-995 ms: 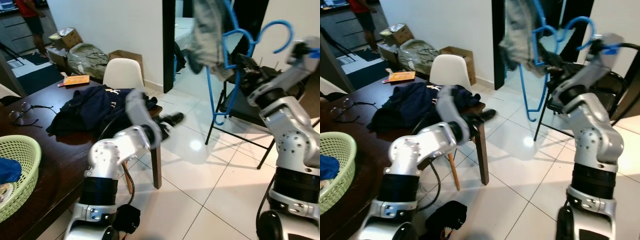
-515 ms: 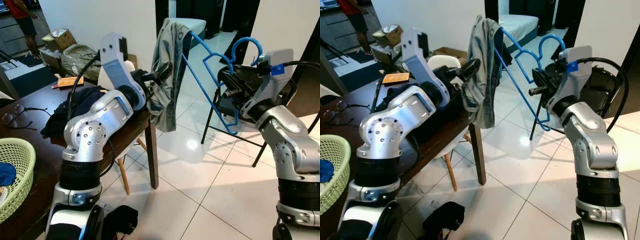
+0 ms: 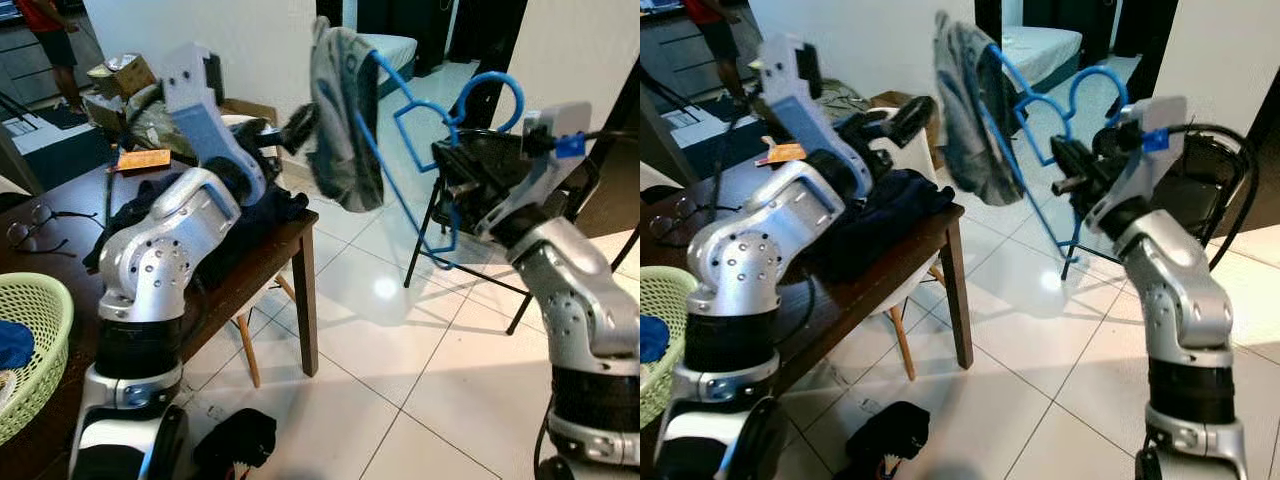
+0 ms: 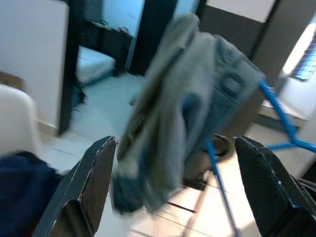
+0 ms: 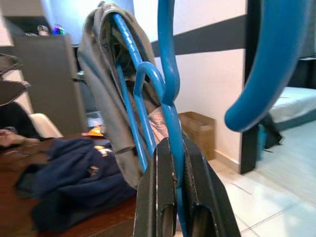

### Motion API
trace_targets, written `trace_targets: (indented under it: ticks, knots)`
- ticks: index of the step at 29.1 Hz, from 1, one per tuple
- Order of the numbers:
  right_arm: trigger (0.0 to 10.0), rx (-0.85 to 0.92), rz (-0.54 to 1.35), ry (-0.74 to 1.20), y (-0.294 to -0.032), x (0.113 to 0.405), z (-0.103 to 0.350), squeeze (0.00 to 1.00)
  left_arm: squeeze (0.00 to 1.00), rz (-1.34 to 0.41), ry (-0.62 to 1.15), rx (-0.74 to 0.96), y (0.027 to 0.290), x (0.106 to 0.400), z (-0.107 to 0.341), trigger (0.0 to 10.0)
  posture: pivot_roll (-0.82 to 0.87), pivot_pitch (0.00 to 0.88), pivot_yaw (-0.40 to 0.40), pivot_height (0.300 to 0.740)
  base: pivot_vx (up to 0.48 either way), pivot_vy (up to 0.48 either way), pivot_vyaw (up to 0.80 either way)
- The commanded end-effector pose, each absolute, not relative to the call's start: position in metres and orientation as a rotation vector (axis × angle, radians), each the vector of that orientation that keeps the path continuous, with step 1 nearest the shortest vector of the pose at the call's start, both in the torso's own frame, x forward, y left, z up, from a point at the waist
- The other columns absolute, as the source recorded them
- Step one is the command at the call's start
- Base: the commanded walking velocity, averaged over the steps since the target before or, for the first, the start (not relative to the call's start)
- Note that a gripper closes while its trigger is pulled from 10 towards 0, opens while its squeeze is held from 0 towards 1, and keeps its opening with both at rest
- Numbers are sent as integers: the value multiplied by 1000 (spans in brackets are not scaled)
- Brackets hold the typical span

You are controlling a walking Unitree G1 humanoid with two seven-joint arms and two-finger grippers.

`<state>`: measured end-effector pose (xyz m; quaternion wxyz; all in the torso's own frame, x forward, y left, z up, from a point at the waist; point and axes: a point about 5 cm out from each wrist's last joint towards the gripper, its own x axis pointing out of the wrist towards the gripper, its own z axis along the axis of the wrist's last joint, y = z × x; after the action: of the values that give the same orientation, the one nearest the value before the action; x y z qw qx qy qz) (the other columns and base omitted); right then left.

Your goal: Hang hanger

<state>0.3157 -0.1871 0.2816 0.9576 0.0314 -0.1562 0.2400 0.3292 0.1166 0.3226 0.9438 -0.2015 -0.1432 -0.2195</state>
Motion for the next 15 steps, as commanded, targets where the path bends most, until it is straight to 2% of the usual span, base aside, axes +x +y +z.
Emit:
trace_targets:
  ticks: [1, 6, 15]
  knots:
    - [10000, 85, 588, -333, -174, 307, 281, 0, 0, -434, -308, -335, 118, 328, 315, 10000, 17, 47, 37, 735, 0, 0, 0]
    - [10000, 93, 627, -328, -170, 304, 279, 0, 0, -434, -311, -320, 117, 327, 313, 10000, 22, 51, 38, 735, 0, 0, 0]
    - [10000, 77, 755, -293, -164, 292, 273, 0, 0, -422, -384, -340, 137, 320, 323, 10000, 29, 52, 37, 735, 0, 0, 0]
